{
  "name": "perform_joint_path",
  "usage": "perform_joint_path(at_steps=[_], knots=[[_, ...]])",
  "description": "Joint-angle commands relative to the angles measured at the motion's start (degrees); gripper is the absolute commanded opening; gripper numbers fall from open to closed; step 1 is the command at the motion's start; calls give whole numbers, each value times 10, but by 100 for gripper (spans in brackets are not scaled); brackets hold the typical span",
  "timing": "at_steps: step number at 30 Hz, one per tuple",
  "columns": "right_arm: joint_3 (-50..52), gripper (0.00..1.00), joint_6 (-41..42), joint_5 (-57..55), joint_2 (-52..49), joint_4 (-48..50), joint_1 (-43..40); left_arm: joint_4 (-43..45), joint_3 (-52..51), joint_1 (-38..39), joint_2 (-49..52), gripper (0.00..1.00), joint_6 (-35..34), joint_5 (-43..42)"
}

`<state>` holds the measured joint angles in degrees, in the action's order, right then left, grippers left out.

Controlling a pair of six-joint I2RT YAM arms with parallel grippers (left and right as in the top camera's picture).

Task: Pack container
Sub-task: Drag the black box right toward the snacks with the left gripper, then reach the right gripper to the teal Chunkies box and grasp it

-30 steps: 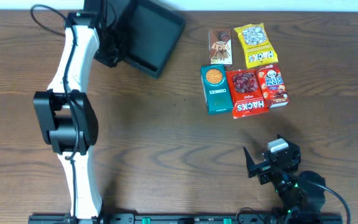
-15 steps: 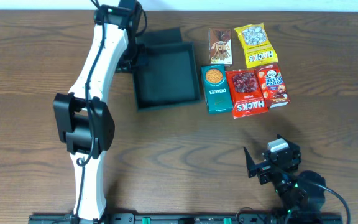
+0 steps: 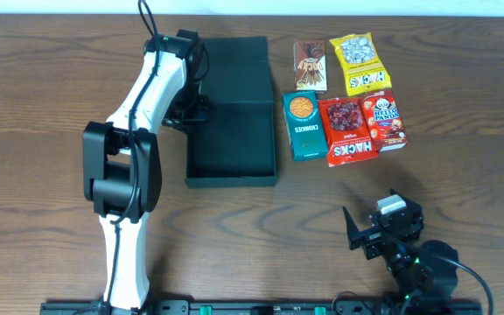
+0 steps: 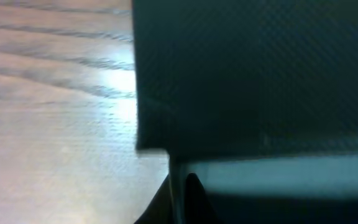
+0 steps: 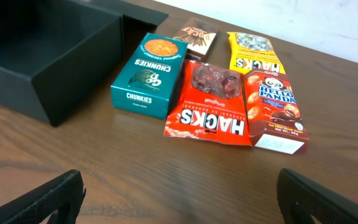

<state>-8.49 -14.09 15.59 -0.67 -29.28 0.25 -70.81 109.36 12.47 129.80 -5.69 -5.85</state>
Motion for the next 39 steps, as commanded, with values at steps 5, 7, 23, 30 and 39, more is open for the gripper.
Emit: perform_joint_path(at_steps=[5,7,23,30,39], knots=[[4,99,5,-2,4,-1,4,31,-14,-5,-7,60,10,-12],[4,99,5,-2,4,-1,4,36,-14,-5,-7,77,6,-12],[4,99,5,-2,4,-1,4,-38,217,-5,-19,95,-7,-15],[4,99,5,-2,4,-1,4,25,289,-6,-34,95,-7,74],[4,99,5,-2,4,-1,4,100,289,-40,-34,95,-22,60]])
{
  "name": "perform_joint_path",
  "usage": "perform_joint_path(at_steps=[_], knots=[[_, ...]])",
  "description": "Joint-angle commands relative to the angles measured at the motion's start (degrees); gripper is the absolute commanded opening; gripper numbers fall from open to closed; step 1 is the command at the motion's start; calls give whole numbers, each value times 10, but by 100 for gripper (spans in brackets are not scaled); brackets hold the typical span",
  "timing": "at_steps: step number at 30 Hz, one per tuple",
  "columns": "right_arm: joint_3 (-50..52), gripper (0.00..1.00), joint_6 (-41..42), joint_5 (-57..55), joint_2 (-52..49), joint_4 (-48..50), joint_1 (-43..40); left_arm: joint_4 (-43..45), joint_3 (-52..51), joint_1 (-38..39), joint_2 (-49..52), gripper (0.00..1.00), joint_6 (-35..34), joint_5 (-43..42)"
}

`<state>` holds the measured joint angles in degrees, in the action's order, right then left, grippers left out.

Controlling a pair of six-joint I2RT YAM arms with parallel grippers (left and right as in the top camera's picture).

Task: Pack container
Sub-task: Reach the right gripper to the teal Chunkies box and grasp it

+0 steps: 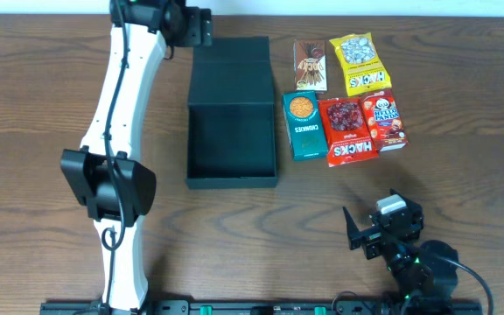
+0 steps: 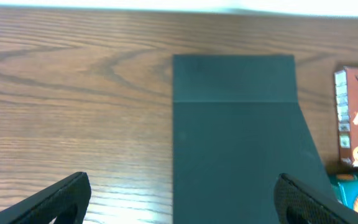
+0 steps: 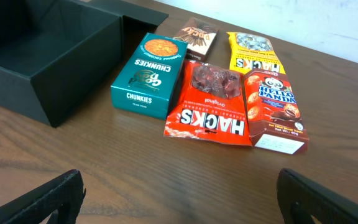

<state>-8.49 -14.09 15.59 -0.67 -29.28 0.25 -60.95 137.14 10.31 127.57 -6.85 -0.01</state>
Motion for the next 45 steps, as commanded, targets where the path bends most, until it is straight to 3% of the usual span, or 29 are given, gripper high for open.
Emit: perform_joint_path(at_steps=[1,3,9,14,18,19,21,25,29,38,45], knots=[[4,99,5,-2,4,-1,4,1,11,-24,-12,95,-11,2],[4,99,2,-1,4,43,4,-1,11,-33,-12,95,-11,2],[4,99,111,162,4,407,5,-3,11,-52,-12,96,-11,2],[4,99,202,279,4,633,5,7,11,-61,-12,95,-10,2],[4,99,218,281,4,782,5,30,11,-63,-12,95,-11,-1],[4,99,218,230,4,808,4,35,11,-63,-12,95,-10,-9],[3,99,262,75,3,768,4,40,11,-66,-12,95,-11,-26],[-45,99,263,-44,-46,590,4,39,11,-72,-12,95,-11,-30],[-177,99,260,-38,-228,487,4,39,11,-72,-12,95,-11,-30],[-537,99,241,89,-649,204,12,25,11,-72,-12,95,-11,-29],[-732,99,209,88,-884,7,45,18,11,-72,-12,95,-10,-27]])
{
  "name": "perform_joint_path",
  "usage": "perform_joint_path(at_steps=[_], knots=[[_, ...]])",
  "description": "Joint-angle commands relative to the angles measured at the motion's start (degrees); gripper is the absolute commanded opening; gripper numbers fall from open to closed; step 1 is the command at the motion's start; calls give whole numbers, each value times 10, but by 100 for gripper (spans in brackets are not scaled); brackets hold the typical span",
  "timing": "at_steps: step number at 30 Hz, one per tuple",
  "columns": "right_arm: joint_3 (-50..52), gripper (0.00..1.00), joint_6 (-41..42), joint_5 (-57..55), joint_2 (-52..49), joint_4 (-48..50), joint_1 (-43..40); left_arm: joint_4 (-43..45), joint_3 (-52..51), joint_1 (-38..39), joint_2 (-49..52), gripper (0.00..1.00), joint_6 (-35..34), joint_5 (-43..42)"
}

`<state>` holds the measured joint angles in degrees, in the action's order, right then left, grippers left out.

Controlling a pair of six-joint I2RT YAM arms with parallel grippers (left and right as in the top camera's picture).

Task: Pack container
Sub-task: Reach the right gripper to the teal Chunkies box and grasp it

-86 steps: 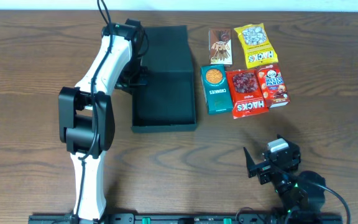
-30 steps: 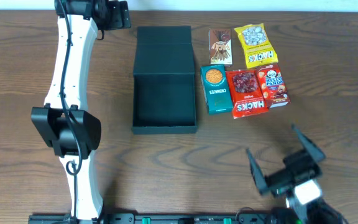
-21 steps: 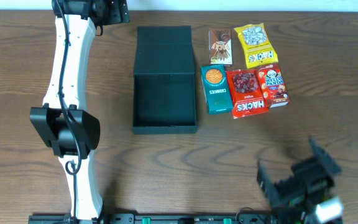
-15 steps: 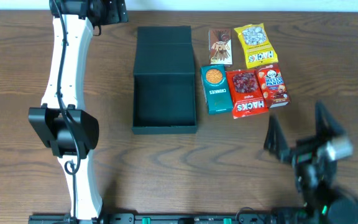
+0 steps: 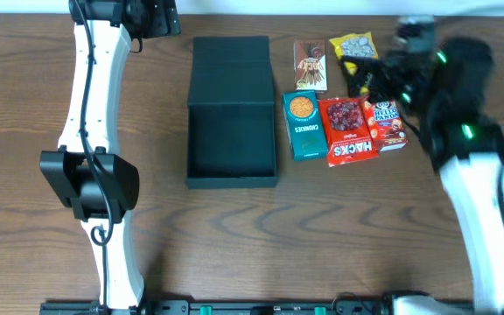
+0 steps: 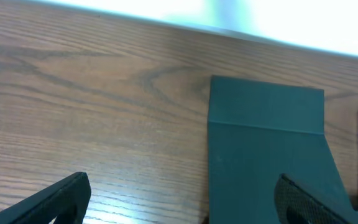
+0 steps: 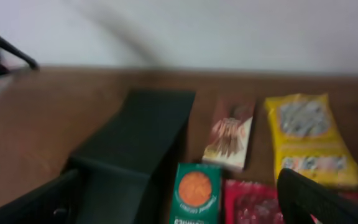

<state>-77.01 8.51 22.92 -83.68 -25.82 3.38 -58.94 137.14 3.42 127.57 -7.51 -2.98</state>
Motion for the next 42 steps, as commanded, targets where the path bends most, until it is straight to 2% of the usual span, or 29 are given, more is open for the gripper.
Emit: perform_joint_path(at_steps=[1,5,10,17,31,42], knots=[[-62,99,-18,15,-80,-43,19,-2,11,-3,-12,96,-4,2],[-85,99,-42,7,-168,-72,54,-4,11,-3,-12,96,-4,2],[-85,99,-45,-95,-245,-106,97,-7,11,-3,-12,95,-4,2],[-85,99,-58,-112,-323,-115,106,-12,11,-3,-12,95,-4,2],[-85,99,-109,-124,-362,-100,113,-21,11,-3,-12,95,-4,2],[-85,99,-109,-68,-362,-89,142,-22,11,-3,-12,95,-4,2]])
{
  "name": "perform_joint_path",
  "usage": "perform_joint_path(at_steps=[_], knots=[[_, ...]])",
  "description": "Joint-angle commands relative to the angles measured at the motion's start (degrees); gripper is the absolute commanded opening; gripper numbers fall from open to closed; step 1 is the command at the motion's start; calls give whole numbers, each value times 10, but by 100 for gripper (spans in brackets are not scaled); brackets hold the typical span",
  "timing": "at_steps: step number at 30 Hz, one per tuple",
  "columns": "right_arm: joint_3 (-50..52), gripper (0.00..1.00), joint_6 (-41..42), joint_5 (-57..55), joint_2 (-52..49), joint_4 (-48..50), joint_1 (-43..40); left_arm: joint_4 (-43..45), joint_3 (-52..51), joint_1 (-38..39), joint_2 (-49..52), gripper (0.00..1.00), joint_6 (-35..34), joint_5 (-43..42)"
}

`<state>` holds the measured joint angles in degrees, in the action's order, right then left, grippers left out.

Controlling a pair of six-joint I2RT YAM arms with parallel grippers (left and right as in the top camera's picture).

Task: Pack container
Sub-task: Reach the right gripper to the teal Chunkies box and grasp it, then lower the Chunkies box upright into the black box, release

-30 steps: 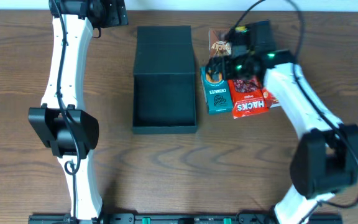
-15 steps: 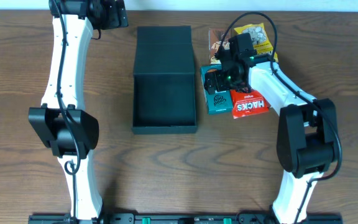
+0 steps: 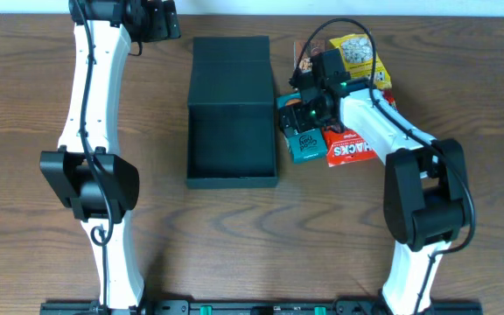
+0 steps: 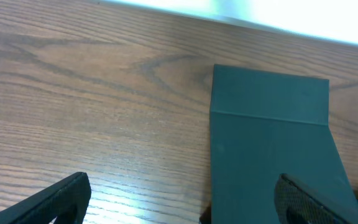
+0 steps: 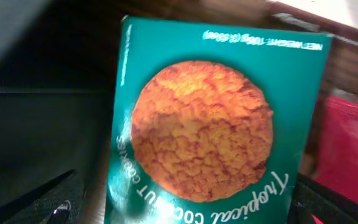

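Note:
The black container (image 3: 232, 181) lies open in the overhead view, its lid folded back toward the far edge. Against its right wall lies the teal cookie box (image 3: 303, 144), which fills the right wrist view (image 5: 204, 124). My right gripper (image 3: 299, 112) is low over that box, open, one finger on each side of it (image 5: 185, 186). Raised off the container's far-left corner, my left gripper (image 3: 157, 19) is open with nothing in it (image 4: 182, 186). The left wrist view shows the lid (image 4: 269, 143).
Right of the cookie box lie a red Hacks bag (image 3: 353, 150), a yellow Hacks bag (image 3: 362, 54), a Hello Panda box (image 3: 390, 107) and a brown packet (image 3: 305, 51), partly under my right arm. Bare wood lies in front of the container.
My right gripper was high over the far-right snacks; now it is down over the teal cookie box, fingers astride it. The left arm has barely moved.
At first my left gripper was pressed against the container's left side and the right arm was folded at the front right. Then the left gripper stood open beyond the container's far-left corner. Later the right arm was over the snacks, and now straddles the cookie box.

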<state>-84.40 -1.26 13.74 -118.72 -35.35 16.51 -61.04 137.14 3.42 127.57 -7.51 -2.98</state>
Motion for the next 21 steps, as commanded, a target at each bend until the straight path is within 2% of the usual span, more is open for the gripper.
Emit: perform_joint_path(at_steps=[1,5,11,14,21], knots=[[-11,99,-12,24,-12,12,12,-1,11,-3,-12,95,-4,2],[-11,99,-12,8,-15,33,14,0,11,-3,-12,95,-3,2],[-11,99,-33,-51,-24,12,20,0,11,-3,-12,95,-2,2],[-11,92,-53,-64,-26,3,23,0,11,-3,-12,95,-2,2],[-11,60,-57,-78,-28,-2,25,-1,11,-3,-12,95,-2,2]])
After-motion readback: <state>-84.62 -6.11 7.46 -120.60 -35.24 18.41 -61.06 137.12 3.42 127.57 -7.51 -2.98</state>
